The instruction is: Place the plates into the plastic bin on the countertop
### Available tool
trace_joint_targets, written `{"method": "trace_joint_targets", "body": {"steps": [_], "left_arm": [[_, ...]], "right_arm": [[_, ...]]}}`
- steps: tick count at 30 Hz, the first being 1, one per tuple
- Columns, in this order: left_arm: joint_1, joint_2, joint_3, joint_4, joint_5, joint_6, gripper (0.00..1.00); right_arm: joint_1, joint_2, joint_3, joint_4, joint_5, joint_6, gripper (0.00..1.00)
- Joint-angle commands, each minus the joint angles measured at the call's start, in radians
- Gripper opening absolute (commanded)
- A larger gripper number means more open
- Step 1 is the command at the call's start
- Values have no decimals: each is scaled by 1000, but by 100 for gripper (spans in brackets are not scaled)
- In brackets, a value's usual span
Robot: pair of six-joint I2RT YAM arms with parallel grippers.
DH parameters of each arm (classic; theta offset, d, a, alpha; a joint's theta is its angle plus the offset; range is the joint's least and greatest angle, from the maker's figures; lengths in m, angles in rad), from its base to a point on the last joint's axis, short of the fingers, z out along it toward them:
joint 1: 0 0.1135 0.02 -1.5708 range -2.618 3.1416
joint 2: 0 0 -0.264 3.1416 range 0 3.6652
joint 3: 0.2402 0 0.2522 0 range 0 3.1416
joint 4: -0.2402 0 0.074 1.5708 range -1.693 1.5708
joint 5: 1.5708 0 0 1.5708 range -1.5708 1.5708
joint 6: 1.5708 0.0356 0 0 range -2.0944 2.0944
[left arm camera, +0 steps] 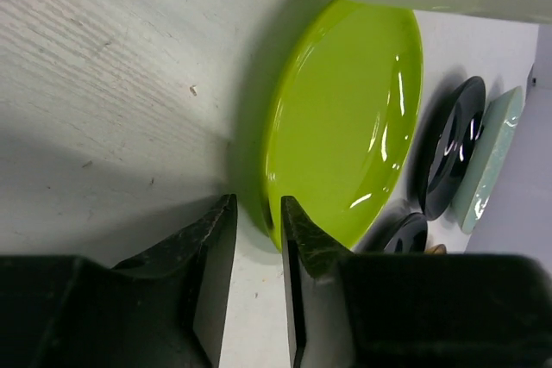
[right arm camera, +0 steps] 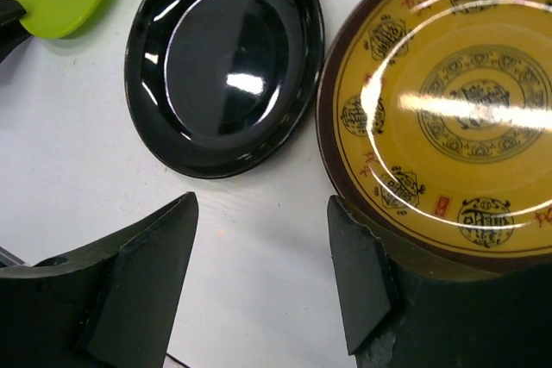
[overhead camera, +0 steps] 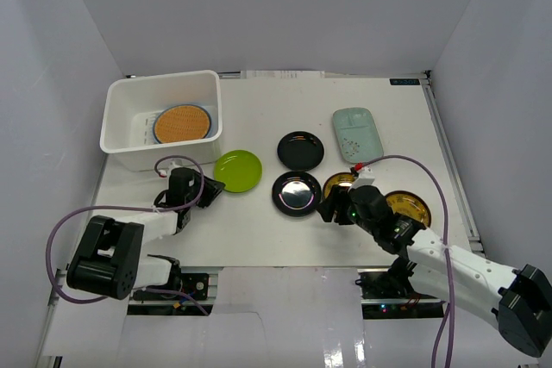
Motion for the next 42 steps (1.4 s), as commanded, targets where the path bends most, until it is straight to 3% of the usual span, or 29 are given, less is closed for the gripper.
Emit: {"method": "trace_joint_targets", "body": {"steps": [1,7,10,15,23,30,36,39,42], "left_arm": [[-7,15,26,16,-74,23,33],[-10,37,31,28,-107,37,17],[-11,24,29,19,-116,45,0],[-11,-58,22,-52,-113,83,0],[-11,-415,34,-283,-34,152,0],[-11,-598,211,-493,114,189,0],[-11,-502,563,-569,-10,331,0],[1,-389,702,-569,-47,381,0],[35,-315,775,-564,-88,388,0]], "right_arm": [[-5,-35,-51,53,37,134,70],[-5,18,-169,238,-28,298,73],[-7,67,-189,320,-47,340,73],[-5,116,-195,401,-27,366,72],[-5,236,-181,492,-16,404,65],[-4,359,-155,536,14,407,57],[-5,467,-126,588,27,416,48],[-5,512,-108,613,17,419,36],[-5,497,-101,602,24,400,16]]}}
